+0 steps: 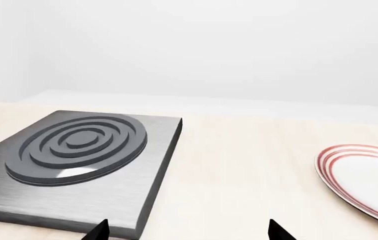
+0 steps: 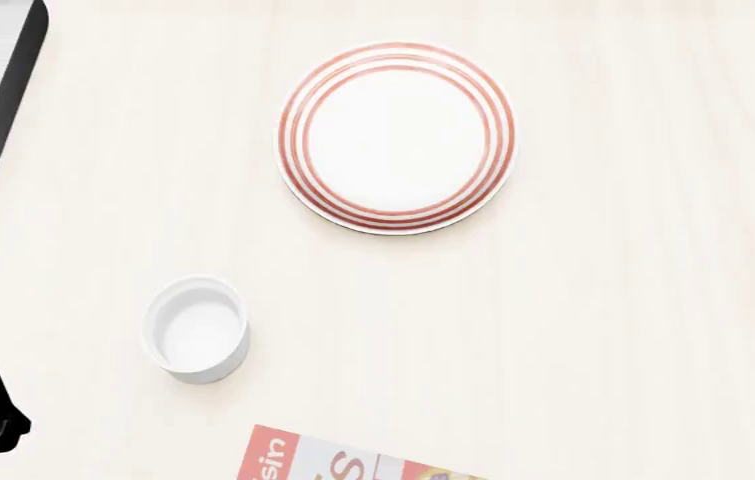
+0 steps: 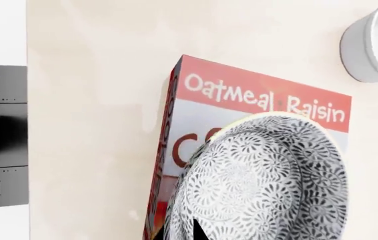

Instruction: Pick the akita bowl on the cookies box and place it on the plate.

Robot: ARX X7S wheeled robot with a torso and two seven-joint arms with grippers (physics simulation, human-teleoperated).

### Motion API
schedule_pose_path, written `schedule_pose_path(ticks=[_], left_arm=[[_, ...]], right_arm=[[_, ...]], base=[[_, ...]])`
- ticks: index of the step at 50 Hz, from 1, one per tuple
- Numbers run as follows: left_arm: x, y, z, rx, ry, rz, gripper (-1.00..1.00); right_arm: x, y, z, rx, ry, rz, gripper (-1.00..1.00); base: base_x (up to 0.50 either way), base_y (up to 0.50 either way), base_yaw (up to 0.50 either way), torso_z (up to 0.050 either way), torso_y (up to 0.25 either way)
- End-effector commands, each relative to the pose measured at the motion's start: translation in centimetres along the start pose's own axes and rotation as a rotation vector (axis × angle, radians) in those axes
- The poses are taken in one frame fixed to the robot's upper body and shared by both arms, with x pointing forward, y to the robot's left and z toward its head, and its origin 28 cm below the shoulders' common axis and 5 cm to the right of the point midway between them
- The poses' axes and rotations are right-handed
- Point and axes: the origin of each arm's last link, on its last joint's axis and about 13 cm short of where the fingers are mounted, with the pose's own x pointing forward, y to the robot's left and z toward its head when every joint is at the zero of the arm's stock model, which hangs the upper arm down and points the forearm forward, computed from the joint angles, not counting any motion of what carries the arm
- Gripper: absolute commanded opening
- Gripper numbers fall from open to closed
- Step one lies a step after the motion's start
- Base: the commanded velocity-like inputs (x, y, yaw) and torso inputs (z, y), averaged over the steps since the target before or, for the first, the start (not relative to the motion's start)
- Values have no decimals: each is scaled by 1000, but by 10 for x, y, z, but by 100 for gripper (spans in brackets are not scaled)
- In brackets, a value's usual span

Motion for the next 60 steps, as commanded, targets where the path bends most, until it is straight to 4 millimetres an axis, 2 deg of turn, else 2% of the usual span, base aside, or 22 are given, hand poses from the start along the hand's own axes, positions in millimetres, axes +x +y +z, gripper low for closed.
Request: schedule_pose_path(ticks=[1,19,25,29,38,45,53,60], left_arm=[[-1,0,0,-3,2,-4,100],[-2,-2,4,-15,-3,-24,100],[-2,-3,4,-19,-3,-31,100],[-4,-3,3,-23,0,-37,100],[-5,-3,1,-26,6,-48,100],[-5,-3,1,-28,7,-57,100],[-8,-3,-2,-37,13,-85,100],[-10,-4,-5,-41,22,-99,100]], right_arm=[[-7,-11,-1,-31,44,-94,-100],[-46,-47,3,-151,224,-243,-100],[-57,-66,6,-158,271,-307,-100],[-62,-86,4,-152,323,-357,-100],[-59,-126,-5,-139,384,-449,-100],[-52,-146,-7,-145,395,-476,-100],[-33,-183,-7,-141,382,-551,-100],[-21,-202,-7,-137,379,-584,-100]], base=[[0,0,0,0,0],[0,0,0,0,0],[0,0,0,0,0],[0,0,0,0,0],[0,0,0,0,0],[0,0,0,0,0],[0,0,0,0,0],[0,0,0,0,0]])
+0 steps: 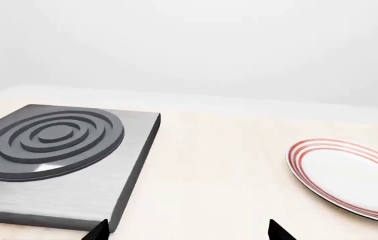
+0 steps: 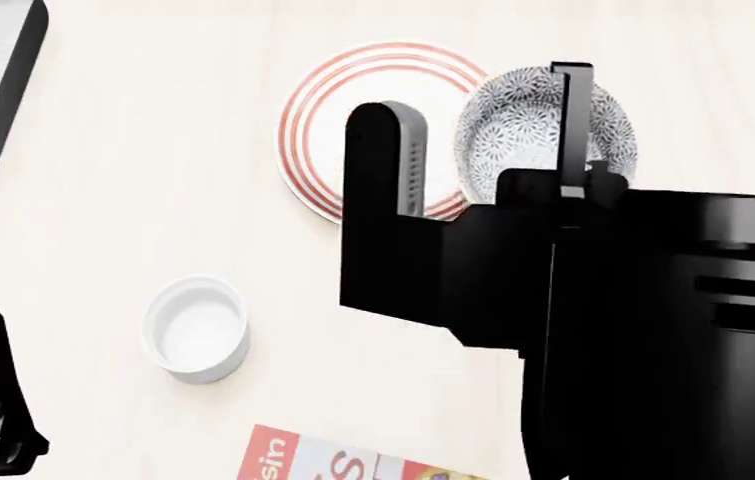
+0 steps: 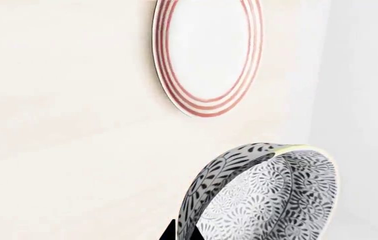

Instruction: Pick the akita bowl on the cookies box and place it on the plate.

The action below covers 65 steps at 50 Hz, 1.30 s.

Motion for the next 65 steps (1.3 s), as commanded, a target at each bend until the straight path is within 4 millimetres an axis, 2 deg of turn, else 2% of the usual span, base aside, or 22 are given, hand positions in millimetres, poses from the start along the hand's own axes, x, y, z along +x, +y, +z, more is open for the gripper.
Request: schedule_pose_path(ticks=[1,13,41,48,65], left_arm=[[-3,-1,-4,-7,11,-24,100],[-6,-3,-3,-7,1,-53,100],[-13,-6,-1,-12,-42,-126,100],[-14,-5,-1,-18,-46,-128,100],[-17,-5,-4,-29,-54,-141,100]], right_arm=[[27,-31,4,-22,11,-109,-100],[53,-48,16,45,-54,-177,-100],[107,-66,48,145,-143,-272,-100],[115,-67,59,168,-173,-275,-100],[138,-54,74,222,-227,-251,-100]], base=[[0,0,0,0,0],[0,0,0,0,0],[0,0,0,0,0],[0,0,0,0,2],[0,0,0,0,0]])
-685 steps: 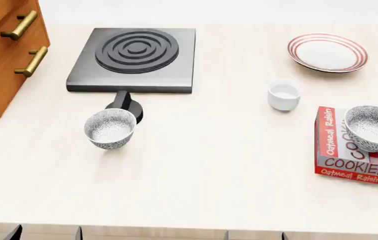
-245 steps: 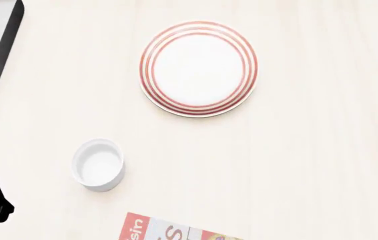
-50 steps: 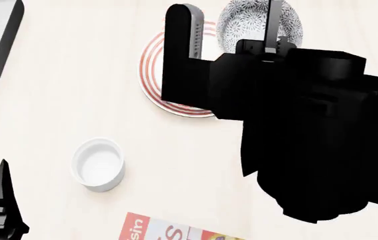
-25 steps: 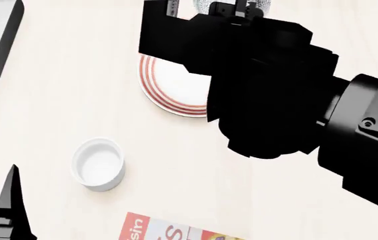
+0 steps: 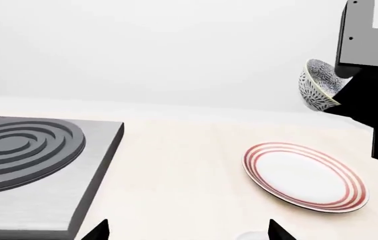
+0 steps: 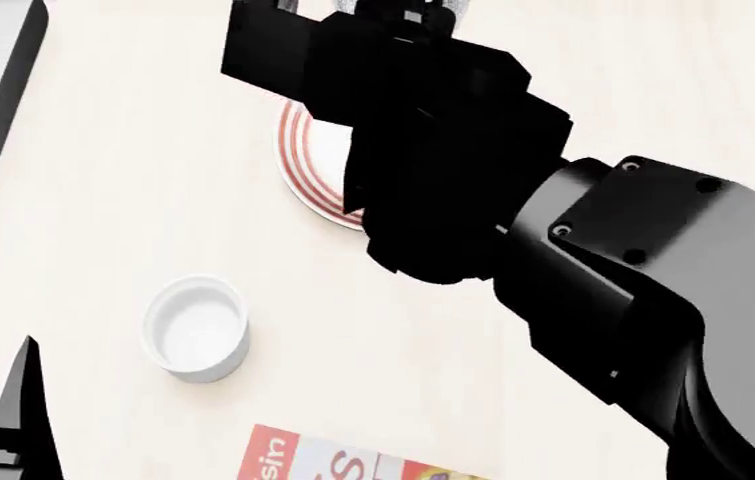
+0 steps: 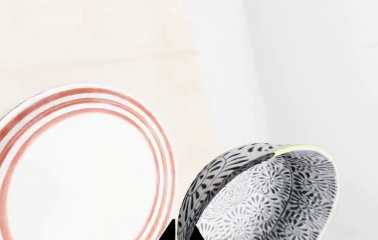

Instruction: Pick the akita bowl on the cookies box and place it on the plate.

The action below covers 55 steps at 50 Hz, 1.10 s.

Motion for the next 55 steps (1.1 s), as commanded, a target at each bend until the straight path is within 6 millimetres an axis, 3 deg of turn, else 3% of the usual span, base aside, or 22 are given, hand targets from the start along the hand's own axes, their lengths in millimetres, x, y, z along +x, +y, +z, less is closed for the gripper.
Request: schedule_pose_path(ticks=[1,16,32,55], left_arm=[[-2,0,-1,-19,-8,-16,100],[-2,1,0,-56,0,-15,100],[-3,1,0,-52,-3,-25,100],[-3,2,-1,-64,-3,-24,100]], right_arm=[[13,8,4,19,-25,-20,-100],[11,10,0,-16,-2,2,-100],[6,4,-8,-99,63,23,-100],[10,14,-9,-108,58,58,-100]], base=[[0,0,0,0,0],[0,0,0,9,-214],[0,0,0,0,0],[0,0,0,1,-39]])
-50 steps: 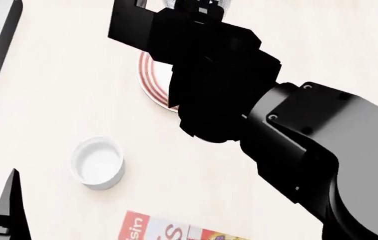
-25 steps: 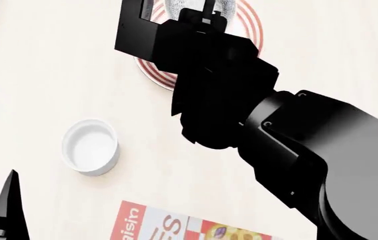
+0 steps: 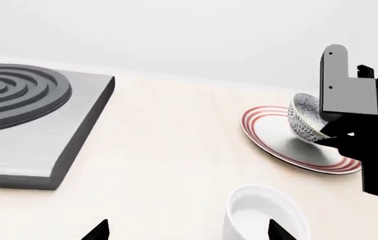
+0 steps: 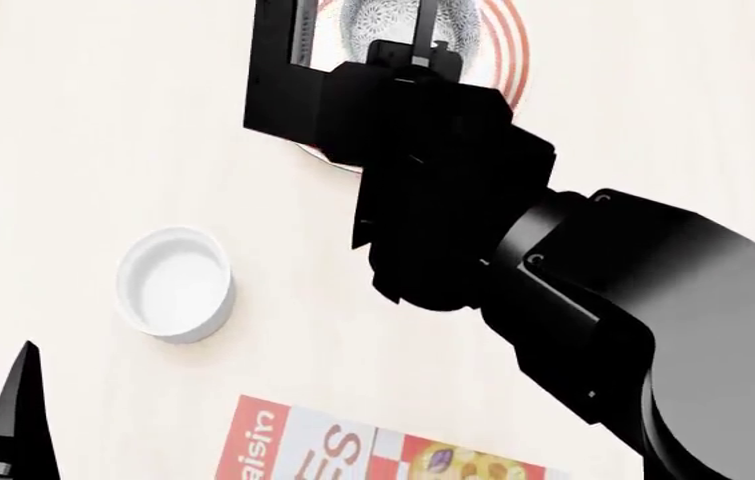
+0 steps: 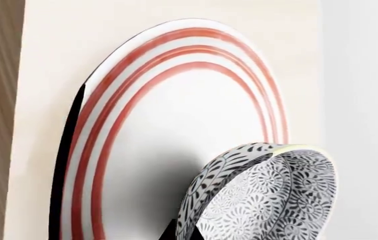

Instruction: Pick the akita bowl on the cookies box and place it on the plate.

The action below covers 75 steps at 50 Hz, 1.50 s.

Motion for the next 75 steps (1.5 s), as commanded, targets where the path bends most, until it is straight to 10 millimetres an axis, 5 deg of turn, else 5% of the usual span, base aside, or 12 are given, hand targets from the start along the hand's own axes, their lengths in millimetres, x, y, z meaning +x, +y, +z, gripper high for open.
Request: schedule_pose_path(ticks=[1,32,33,53,65,75], left_arm=[[0,1,0,-13,6,8,100],[0,1,-2,-13,16,13,100],[0,1,-2,-13,16,13,100],[0,0,0,-12,13,9,100],[-1,0,2,-5,10,11,100],[-1,-1,7,7,-5,13,100]], right_arm=[[-1,-3,1,-25,-2,-18,-100],[4,7,-1,-28,11,23,-100],[4,7,-1,-29,11,20,100],[-17,-12,0,-25,-3,-8,100],[-73,-24,-6,-69,-32,-30,100],[-126,-3,-27,-98,-124,-60,100]], base=[[0,0,0,0,0],[0,0,0,0,0],[0,0,0,0,0],[0,0,0,0,0],[0,0,0,0,0],[0,0,0,0,0]])
